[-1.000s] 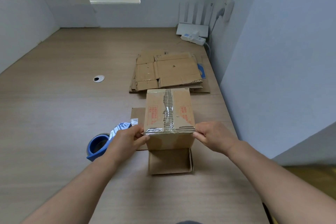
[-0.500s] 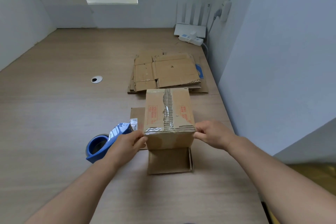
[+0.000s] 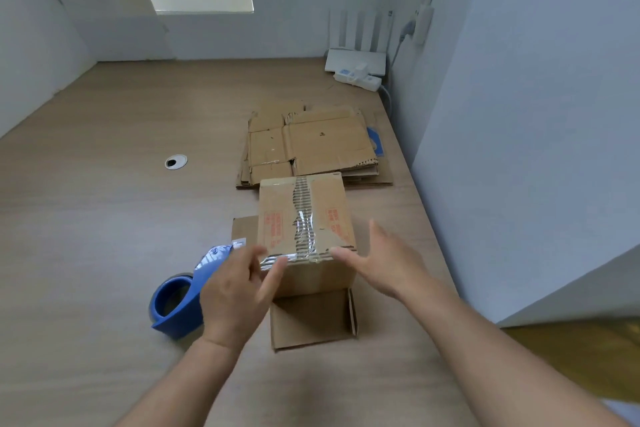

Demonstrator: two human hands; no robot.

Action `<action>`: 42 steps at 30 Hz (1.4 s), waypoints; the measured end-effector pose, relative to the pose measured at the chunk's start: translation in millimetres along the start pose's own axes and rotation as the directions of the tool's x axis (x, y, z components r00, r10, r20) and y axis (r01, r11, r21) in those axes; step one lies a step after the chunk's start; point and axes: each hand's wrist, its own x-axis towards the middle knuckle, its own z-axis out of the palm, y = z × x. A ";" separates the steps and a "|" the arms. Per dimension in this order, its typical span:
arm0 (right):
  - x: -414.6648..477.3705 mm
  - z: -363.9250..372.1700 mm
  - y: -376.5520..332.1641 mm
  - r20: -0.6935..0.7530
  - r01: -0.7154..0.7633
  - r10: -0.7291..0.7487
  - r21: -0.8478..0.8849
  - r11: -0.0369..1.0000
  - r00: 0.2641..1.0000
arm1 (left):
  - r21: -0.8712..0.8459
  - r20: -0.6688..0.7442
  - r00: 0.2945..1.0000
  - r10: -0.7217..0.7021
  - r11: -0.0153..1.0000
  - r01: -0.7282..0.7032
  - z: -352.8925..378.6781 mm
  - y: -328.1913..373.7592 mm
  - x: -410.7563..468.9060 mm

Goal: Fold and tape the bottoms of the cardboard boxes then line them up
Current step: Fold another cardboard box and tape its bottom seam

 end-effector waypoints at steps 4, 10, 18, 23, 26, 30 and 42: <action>0.3 36.7 -34.1 -0.019 -0.076 0.077 0.012 0.997 0.997 | -0.022 0.294 0.881 -0.371 0.918 0.395 34.0 6.7 15.5; 7.8 41.6 -4.4 -0.119 0.159 -0.150 0.072 0.985 0.982 | -0.188 0.298 0.870 -0.394 0.869 0.458 31.1 -1.1 12.7; 31.8 19.4 -0.5 -0.089 0.033 -0.009 0.265 0.964 0.996 | -0.309 0.344 0.819 -0.459 0.769 0.560 11.5 5.3 41.0; 49.4 7.5 -15.5 0.007 -0.020 0.019 0.348 0.937 1.000 | -0.327 0.479 0.797 -0.368 0.768 0.551 15.1 25.0 55.7; 46.9 -14.0 -10.0 -0.073 0.044 -0.014 0.436 0.899 0.997 | -0.418 0.460 0.848 -0.264 0.778 0.469 12.9 30.6 63.2; 35.8 -43.3 4.9 -0.203 0.216 -0.122 0.546 0.810 0.972 | -0.675 0.438 0.874 -0.211 0.565 0.475 2.3 36.8 72.4; -0.6 -55.8 28.8 -0.039 0.058 -0.047 0.827 0.559 0.998 | -0.669 0.473 0.843 -0.256 0.518 0.533 -19.5 59.8 45.3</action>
